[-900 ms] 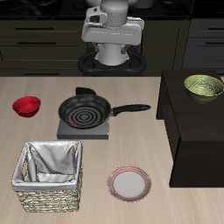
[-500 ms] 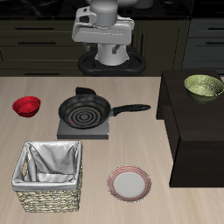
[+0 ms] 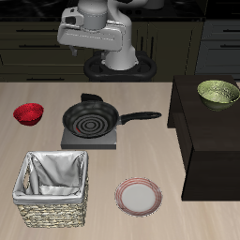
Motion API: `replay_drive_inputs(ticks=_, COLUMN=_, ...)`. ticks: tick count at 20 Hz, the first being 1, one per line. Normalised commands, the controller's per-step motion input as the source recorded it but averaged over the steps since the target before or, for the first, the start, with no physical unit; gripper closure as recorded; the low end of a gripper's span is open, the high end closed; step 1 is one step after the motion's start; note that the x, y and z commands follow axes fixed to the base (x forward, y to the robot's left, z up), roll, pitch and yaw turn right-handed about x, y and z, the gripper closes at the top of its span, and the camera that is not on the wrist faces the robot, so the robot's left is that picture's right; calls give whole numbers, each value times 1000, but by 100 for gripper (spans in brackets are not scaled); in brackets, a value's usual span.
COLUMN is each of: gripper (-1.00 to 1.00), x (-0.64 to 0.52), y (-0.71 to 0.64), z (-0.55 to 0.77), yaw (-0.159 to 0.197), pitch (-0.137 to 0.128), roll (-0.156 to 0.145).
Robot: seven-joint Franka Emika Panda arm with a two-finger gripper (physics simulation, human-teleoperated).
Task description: Place the red bowl on the plate
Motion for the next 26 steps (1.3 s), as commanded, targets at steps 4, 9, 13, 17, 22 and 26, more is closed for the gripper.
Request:
replay_drive_inputs(ticks=4, gripper=-100, x=59, y=-363, z=6, yaw=-2, pitch=4, roll=4)
replay_drive_inputs(ticks=9, gripper=-100, x=74, y=-480, z=-17, yaw=-29, pitch=-3, roll=-35)
replay_drive_inputs(ticks=13, gripper=-100, x=24, y=-349, z=-50, yaw=12, pitch=-11, roll=-20)
replay_drive_inputs(ticks=17, gripper=-100, x=44, y=-330, z=-60, yaw=0, pitch=1, roll=-32)
replay_drive_inputs(ticks=22, gripper=-100, x=33, y=-429, z=-82, yaw=-10, pitch=17, roll=-42)
replay_drive_inputs(ticks=26, gripper=-100, x=5, y=-340, z=-28, yaw=-4, pitch=2, roll=-42)
